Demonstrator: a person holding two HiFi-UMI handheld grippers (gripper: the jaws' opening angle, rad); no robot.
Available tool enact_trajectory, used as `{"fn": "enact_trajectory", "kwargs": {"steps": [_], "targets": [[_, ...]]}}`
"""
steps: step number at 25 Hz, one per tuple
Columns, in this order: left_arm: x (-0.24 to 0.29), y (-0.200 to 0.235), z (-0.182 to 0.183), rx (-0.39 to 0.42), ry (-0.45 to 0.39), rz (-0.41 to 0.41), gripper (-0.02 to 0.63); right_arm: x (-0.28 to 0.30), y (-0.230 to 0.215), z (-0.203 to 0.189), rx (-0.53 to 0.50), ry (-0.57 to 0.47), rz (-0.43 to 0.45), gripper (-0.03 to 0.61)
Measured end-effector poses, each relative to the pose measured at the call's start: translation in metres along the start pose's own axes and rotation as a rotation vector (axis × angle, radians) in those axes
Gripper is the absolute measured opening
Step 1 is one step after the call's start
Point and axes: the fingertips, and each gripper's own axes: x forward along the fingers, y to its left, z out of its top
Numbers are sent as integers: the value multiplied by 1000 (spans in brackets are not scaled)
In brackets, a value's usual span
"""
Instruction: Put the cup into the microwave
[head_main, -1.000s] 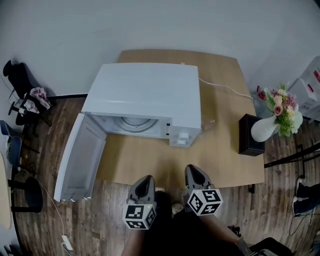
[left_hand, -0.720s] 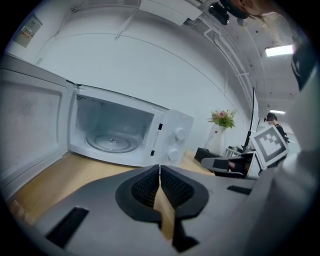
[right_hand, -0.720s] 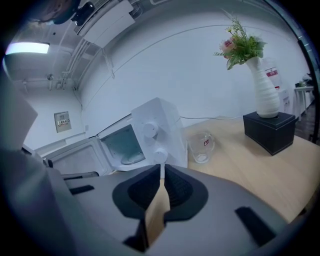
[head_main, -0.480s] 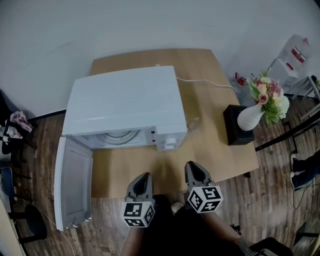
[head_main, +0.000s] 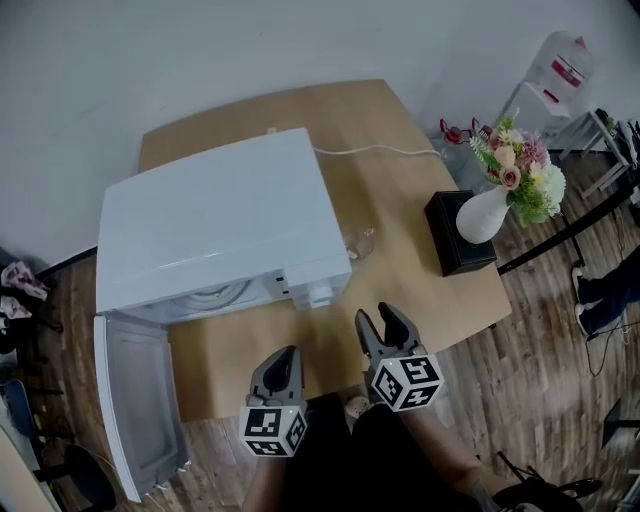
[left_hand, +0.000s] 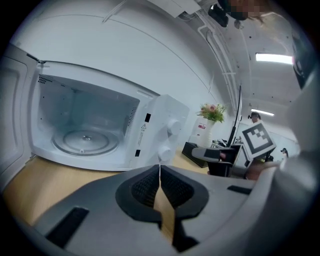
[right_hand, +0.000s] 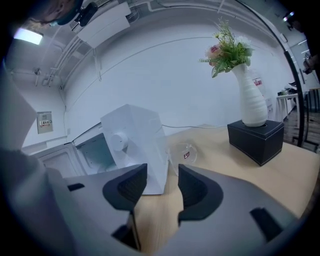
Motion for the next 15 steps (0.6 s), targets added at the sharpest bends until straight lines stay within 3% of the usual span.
{"fn": "enact_trajectory", "kwargs": {"steps": [6,15], "targets": [[14,4,-2,16,22,-23,6,26,-20,0,-23,12,-23,263],[22,18,-5,8,41,-5,6,66,-40,-6,-101,40,-34,333]]}}
